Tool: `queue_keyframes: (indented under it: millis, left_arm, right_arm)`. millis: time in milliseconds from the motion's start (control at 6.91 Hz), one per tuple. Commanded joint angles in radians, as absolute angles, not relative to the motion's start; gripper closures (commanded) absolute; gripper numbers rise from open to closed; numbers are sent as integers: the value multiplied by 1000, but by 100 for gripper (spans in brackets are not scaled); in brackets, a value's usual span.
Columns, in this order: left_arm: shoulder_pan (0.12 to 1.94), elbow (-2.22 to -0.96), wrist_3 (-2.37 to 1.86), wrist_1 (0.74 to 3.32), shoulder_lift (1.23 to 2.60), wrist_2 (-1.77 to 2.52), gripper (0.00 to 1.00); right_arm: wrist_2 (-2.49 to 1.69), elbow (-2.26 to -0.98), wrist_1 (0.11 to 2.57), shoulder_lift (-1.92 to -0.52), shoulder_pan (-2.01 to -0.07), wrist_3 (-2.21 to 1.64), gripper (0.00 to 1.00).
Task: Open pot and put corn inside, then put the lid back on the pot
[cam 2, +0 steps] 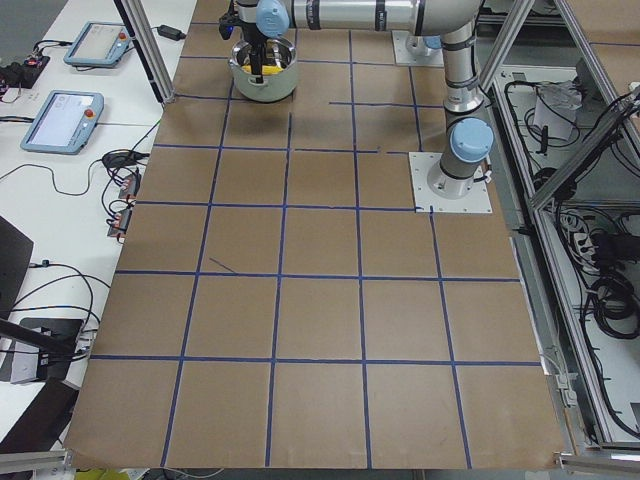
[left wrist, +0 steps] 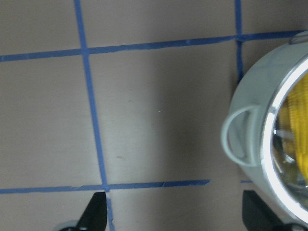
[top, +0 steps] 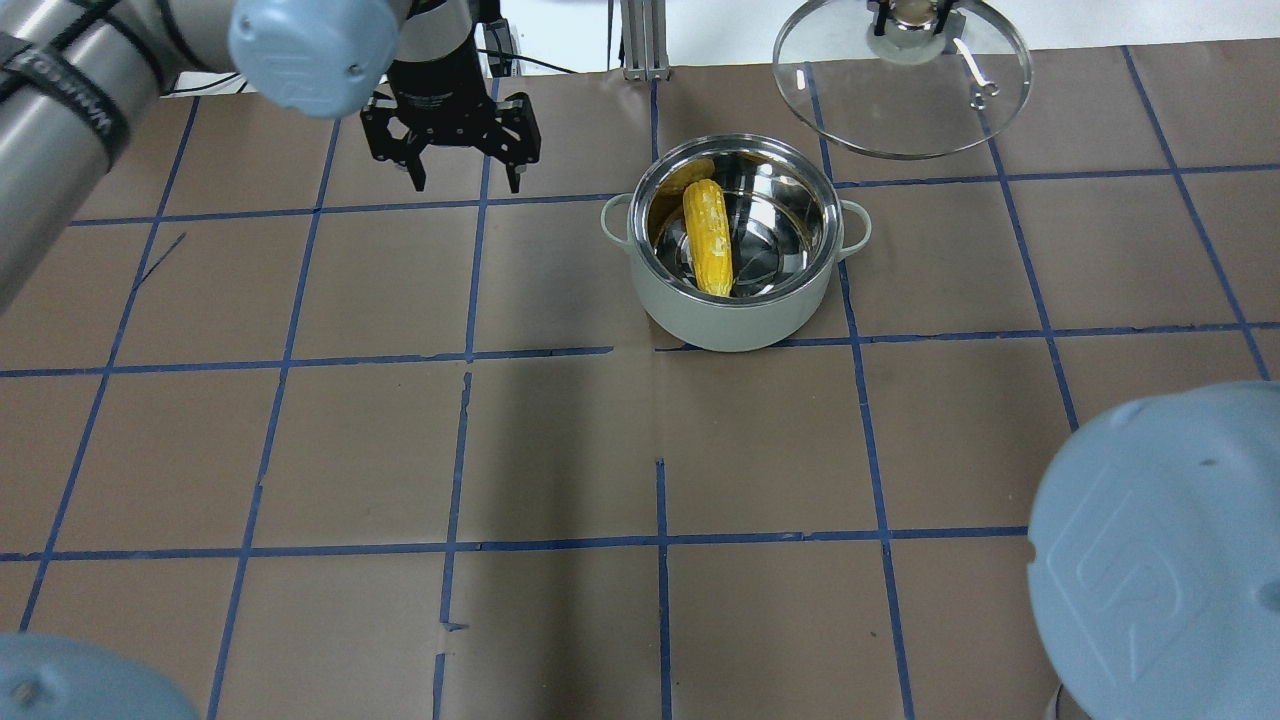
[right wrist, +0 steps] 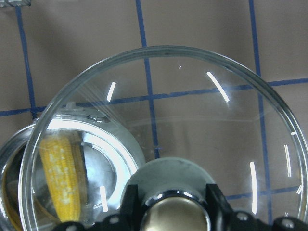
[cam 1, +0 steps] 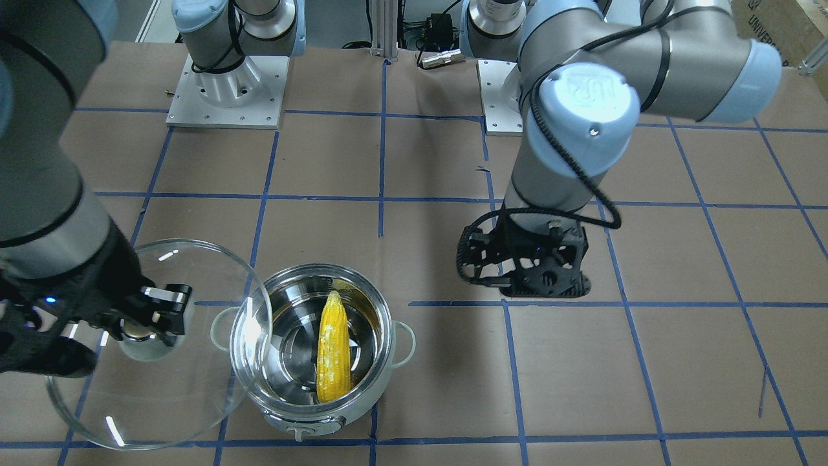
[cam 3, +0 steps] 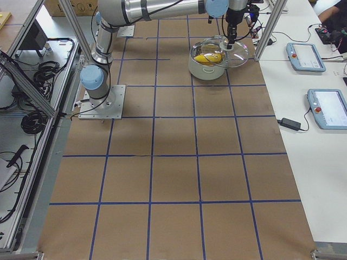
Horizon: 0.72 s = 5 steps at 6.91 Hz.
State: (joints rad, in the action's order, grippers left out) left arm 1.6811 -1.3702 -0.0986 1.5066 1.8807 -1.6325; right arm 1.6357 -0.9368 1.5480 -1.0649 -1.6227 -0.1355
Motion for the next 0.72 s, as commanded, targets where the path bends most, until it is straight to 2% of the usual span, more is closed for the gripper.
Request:
queue_keyframes:
  millis: [0, 289, 579]
  left_arm:
    - [1608, -1601, -77, 1500, 1633, -1638, 0]
    - [1612, -1608, -78, 1544, 1554, -1641, 0]
    - [1605, -1480, -91, 1627, 1610, -1637, 0]
  right_arm:
    - [1646, -946, 1618, -1014, -1724, -220, 93]
    - [1660, -953, 1624, -971, -1778, -250, 93]
    - [1698, -1020, 1704, -965, -1802, -267, 93]
